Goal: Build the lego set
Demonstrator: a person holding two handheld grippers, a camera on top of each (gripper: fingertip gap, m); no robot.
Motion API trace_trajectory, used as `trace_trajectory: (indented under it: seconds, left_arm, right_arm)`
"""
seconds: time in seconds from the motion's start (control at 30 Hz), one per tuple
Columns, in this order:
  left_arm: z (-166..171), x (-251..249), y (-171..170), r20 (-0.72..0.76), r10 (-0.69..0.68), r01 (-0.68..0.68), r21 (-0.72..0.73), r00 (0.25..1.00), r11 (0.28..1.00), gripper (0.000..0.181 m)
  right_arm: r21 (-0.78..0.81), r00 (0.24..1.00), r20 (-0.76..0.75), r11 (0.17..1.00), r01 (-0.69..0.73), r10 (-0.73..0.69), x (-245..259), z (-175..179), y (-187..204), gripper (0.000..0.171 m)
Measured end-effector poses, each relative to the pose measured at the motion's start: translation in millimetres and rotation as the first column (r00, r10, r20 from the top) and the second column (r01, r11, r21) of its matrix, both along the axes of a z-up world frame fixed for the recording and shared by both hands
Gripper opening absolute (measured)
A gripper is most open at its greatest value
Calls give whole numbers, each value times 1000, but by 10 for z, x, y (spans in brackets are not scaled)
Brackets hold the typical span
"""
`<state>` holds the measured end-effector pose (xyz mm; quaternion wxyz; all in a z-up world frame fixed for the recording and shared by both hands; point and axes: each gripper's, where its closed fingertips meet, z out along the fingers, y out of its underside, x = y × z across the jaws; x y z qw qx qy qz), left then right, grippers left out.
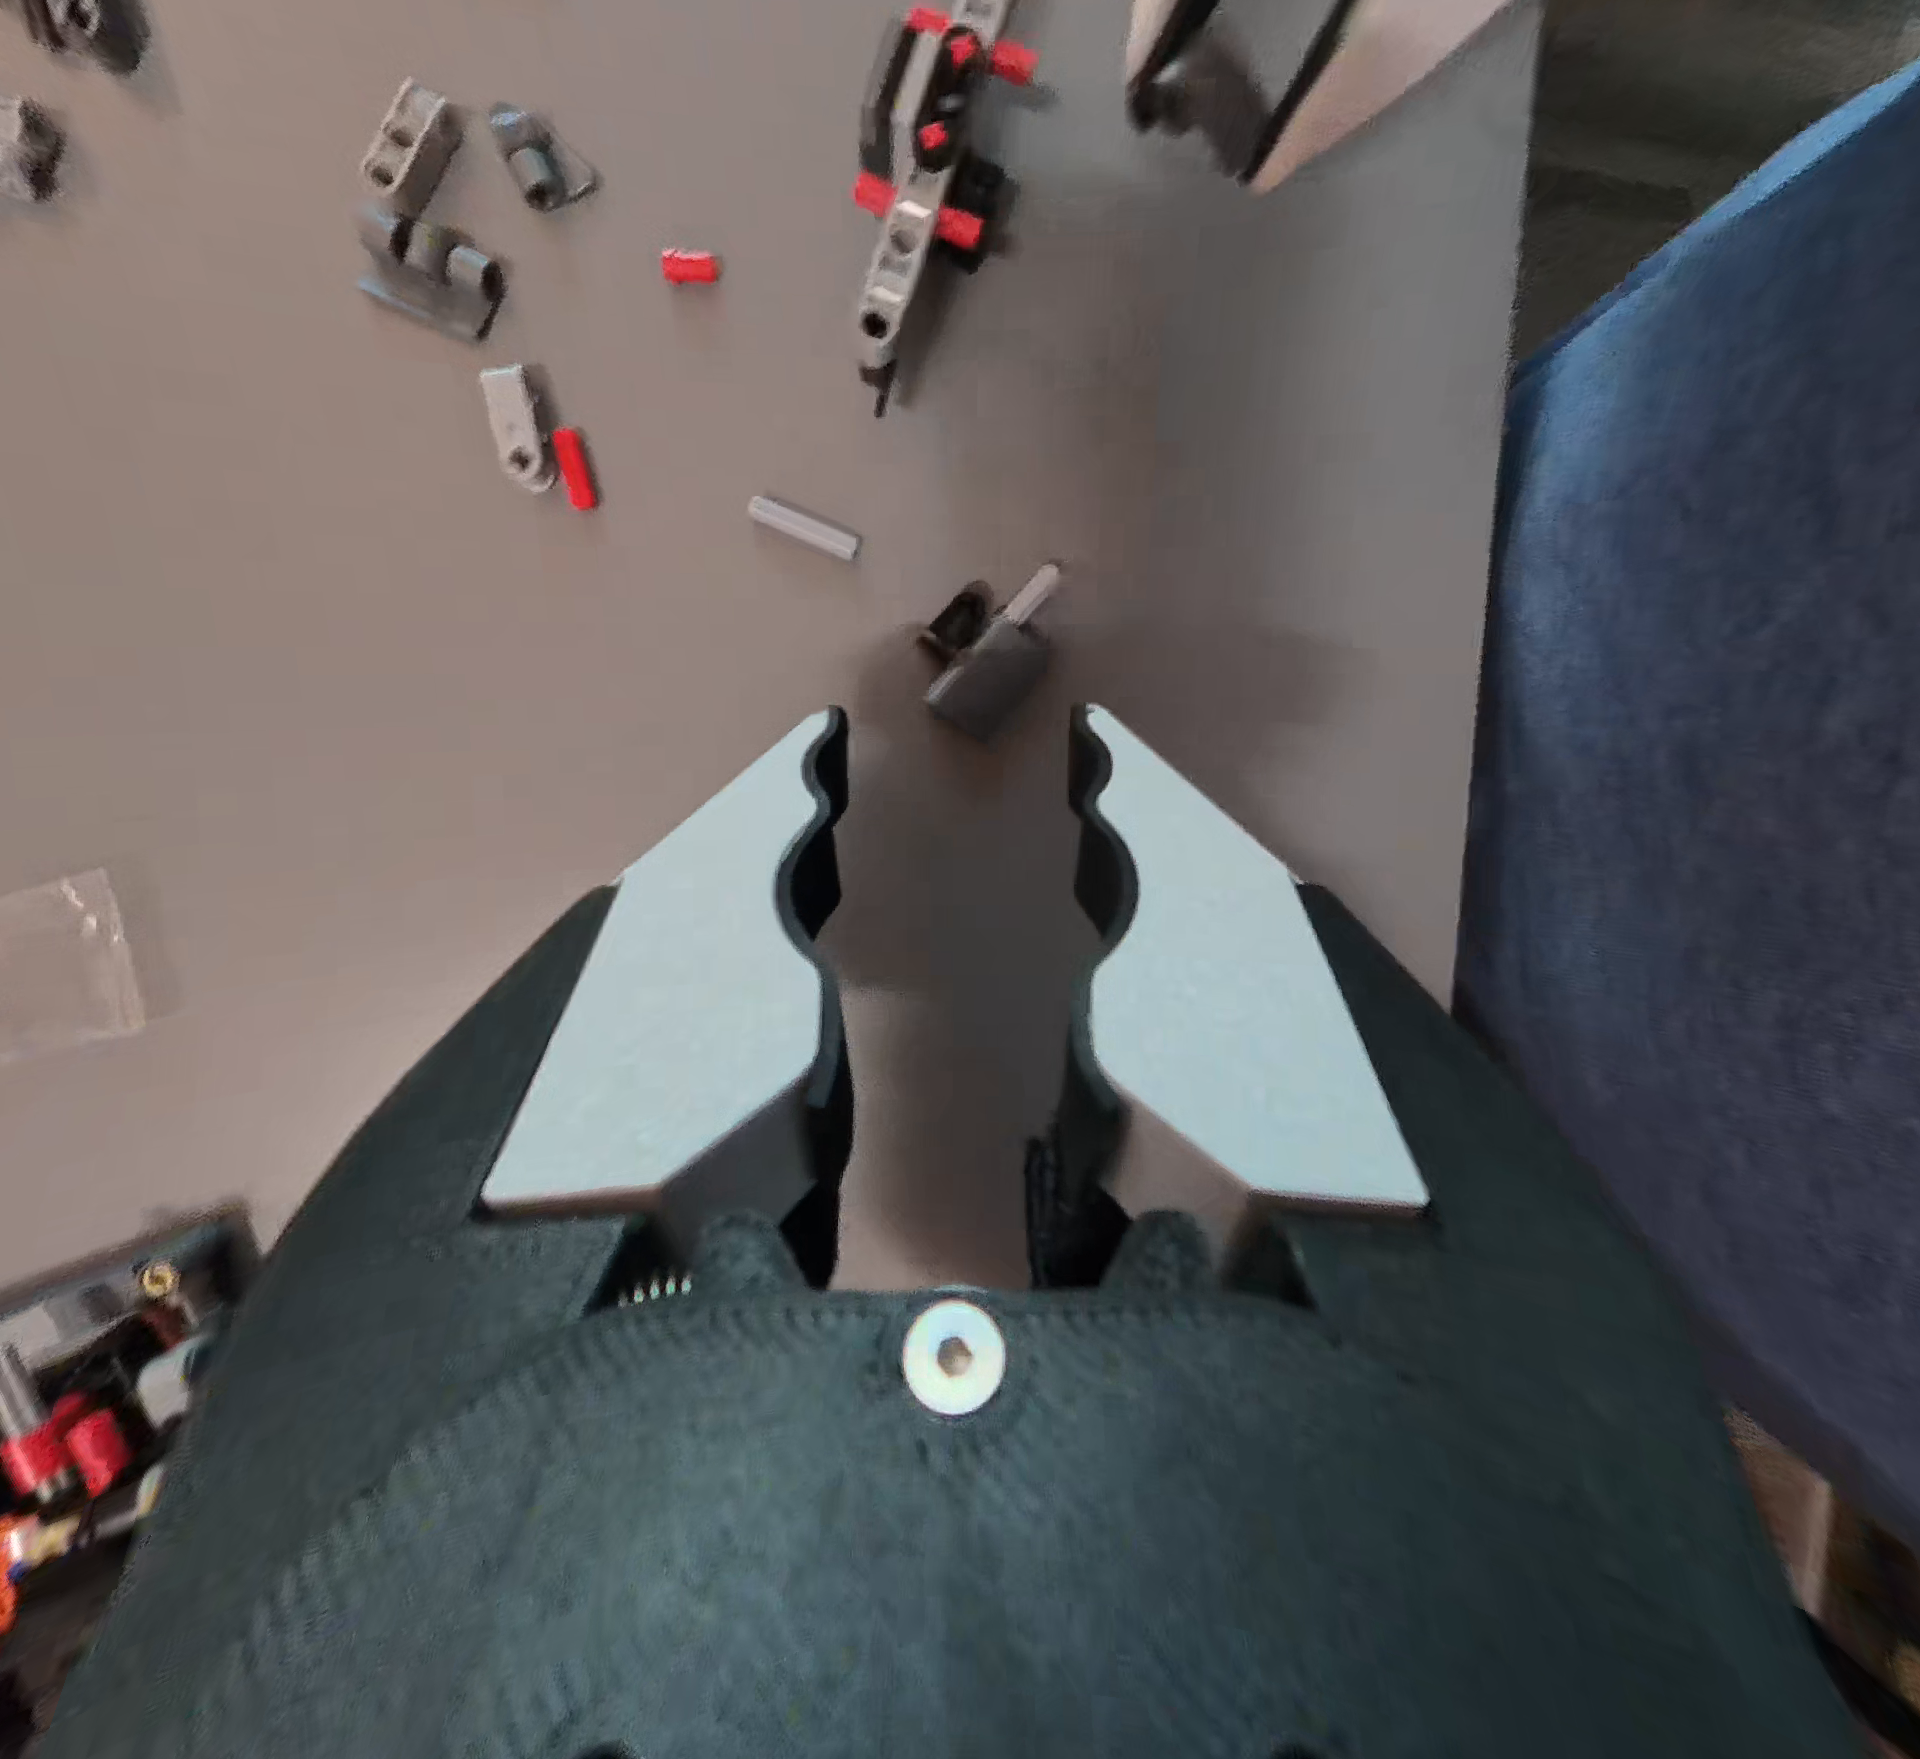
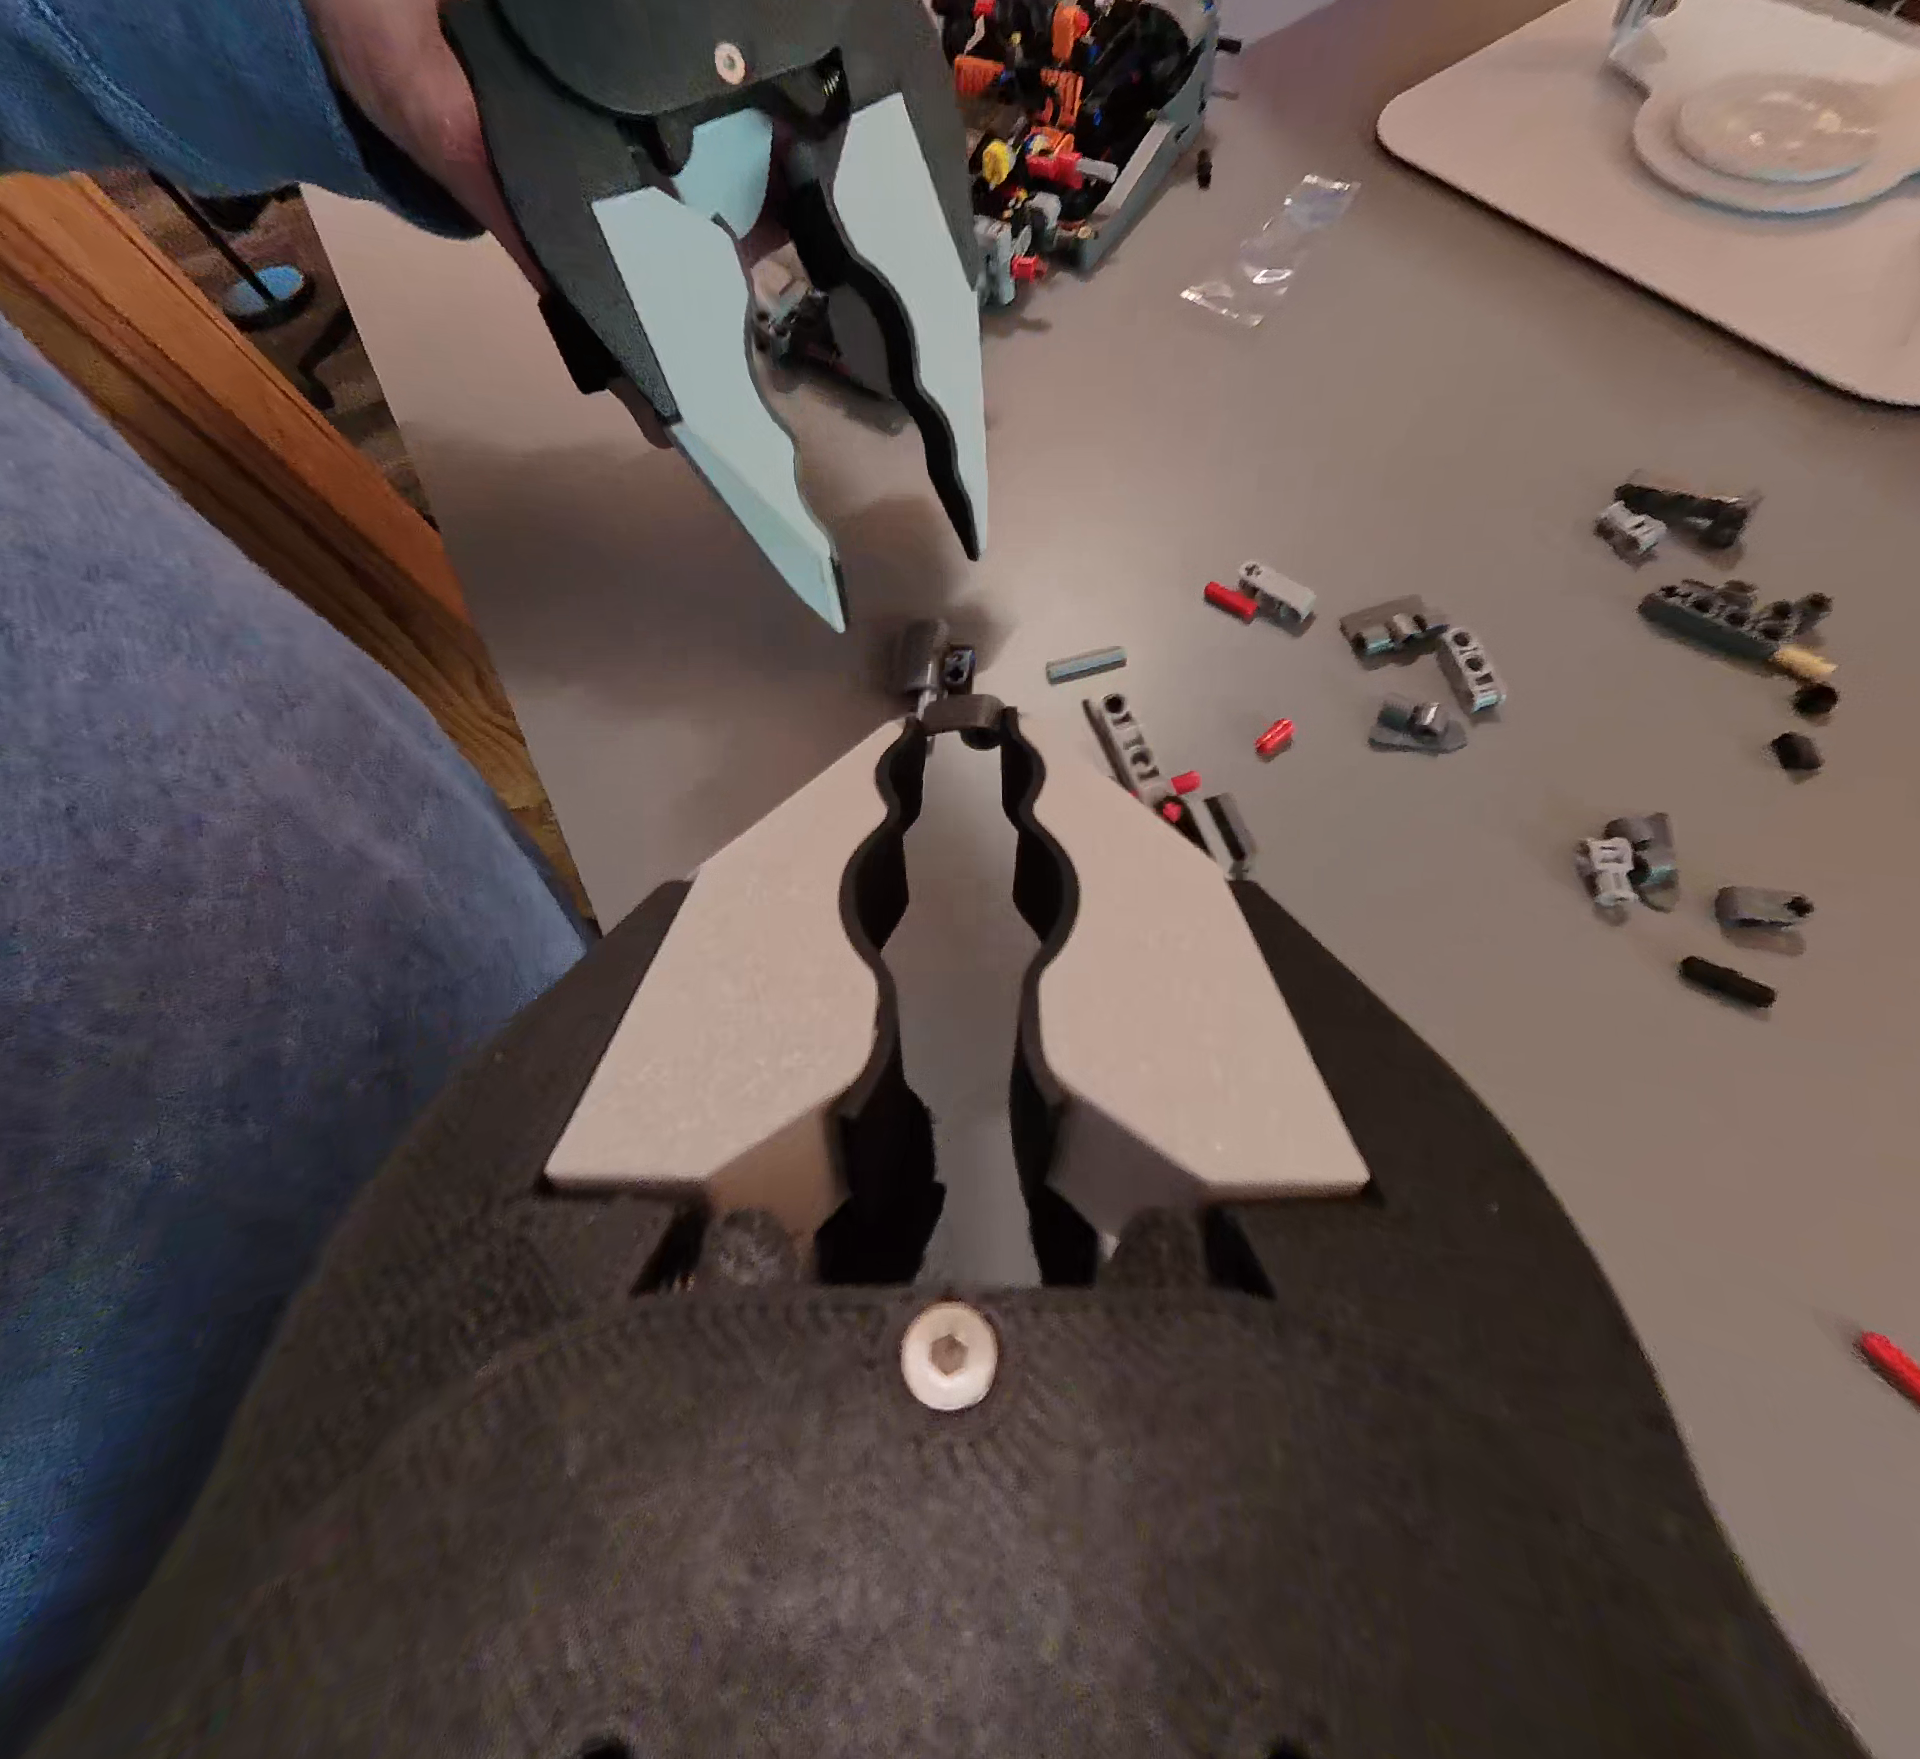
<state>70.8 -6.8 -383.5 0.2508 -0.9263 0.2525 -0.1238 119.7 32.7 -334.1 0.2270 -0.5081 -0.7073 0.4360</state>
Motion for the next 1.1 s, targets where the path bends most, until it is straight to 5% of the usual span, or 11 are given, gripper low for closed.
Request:
trace_trajectory:
  seconds: [0.03, 0.3, 1.1]
  left_arm:
    - [-2, 25, 15, -25, -20, 20, 28, 999, 999, 41]
    - [-177, 96, 70, -195, -154, 169, 60, 968, 984, 34]
    - [-154, 204, 119, 109, 60, -69, 83, 992, 994, 23]
  right_arm:
    - [3, 1000, 9, 1000, -6, 6, 11, -37, -18, 12]
    - [10, 998, 64, 1000, -21, 20, 3, -314, -124, 12]
    - [23, 985, 158, 997, -72, 67, -99, -592, -243, 12]
